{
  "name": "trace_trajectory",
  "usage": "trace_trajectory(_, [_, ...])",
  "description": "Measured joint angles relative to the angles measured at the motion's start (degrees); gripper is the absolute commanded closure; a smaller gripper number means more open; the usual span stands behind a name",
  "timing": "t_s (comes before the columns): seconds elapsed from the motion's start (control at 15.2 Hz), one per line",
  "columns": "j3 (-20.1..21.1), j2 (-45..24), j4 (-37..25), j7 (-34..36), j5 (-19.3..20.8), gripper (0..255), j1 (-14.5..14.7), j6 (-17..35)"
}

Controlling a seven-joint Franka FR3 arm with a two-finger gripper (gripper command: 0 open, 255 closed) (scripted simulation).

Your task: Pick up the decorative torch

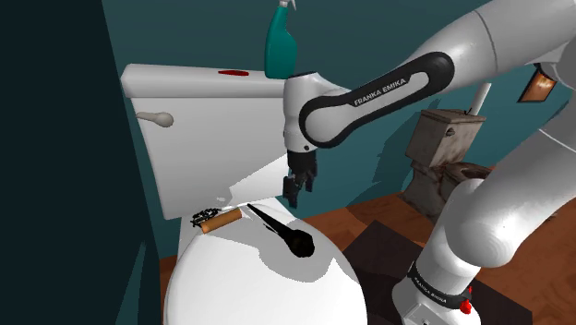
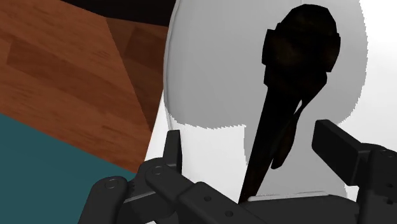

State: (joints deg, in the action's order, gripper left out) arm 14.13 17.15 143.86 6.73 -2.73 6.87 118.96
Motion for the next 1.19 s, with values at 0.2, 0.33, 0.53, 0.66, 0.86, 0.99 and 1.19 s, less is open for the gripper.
trace_trajectory(0.2, [1.8,-6.5,-2.6,2.6,0.1,0,0.7,3.1])
trace_trajectory(0.33, [2.7,-11.0,-3.8,4.2,0.5,0,1.0,5.8])
trace_trajectory(0.53, [3.4,-15.3,-5.1,5.8,1.2,0,1.4,8.3])
trace_trajectory(0.66, [3.5,-17.0,-5.0,6.3,1.7,0,1.5,10.1])
trace_trajectory(0.86, [3.6,-18.9,-4.5,7.0,2.4,0,1.6,12.4])
trace_trajectory(0.99, [3.5,-19.6,-4.2,7.0,2.7,255,1.5,13.3])
trace_trajectory(1.19, [3.5,-19.8,-4.1,7.2,2.8,255,1.5,13.6])
